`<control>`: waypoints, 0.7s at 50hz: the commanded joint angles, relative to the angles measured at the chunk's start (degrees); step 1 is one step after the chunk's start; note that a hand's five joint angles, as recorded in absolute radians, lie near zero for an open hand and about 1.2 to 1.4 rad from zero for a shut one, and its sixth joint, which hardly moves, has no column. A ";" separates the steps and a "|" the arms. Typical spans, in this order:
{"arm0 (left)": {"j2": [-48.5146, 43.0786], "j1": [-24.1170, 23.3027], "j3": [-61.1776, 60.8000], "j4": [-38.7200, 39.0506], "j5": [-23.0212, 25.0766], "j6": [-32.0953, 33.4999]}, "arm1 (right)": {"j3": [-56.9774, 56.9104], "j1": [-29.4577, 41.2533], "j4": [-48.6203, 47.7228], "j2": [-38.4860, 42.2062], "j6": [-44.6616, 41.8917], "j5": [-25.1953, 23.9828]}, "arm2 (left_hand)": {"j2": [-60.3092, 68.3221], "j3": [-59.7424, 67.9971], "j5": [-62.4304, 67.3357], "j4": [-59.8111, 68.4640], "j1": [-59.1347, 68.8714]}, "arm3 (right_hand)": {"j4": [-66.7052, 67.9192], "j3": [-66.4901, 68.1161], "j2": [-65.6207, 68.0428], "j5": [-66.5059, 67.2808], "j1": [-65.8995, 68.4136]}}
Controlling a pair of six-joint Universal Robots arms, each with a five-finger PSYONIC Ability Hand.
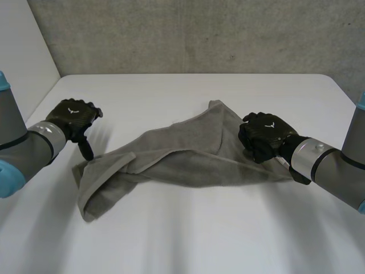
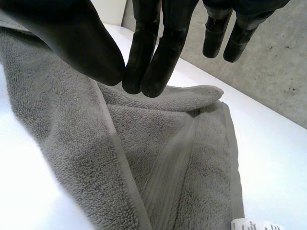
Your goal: Fold the towel.
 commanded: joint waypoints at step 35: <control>5.50 -25.29 -6.03 -2.40 -13.13 -19.44 | -4.43 -3.53 5.79 9.82 10.40 -0.26 | -3.53 -2.20 -2.76 -2.68 -5.18 | 1.69 0.84 -63.19 -63.57 -63.74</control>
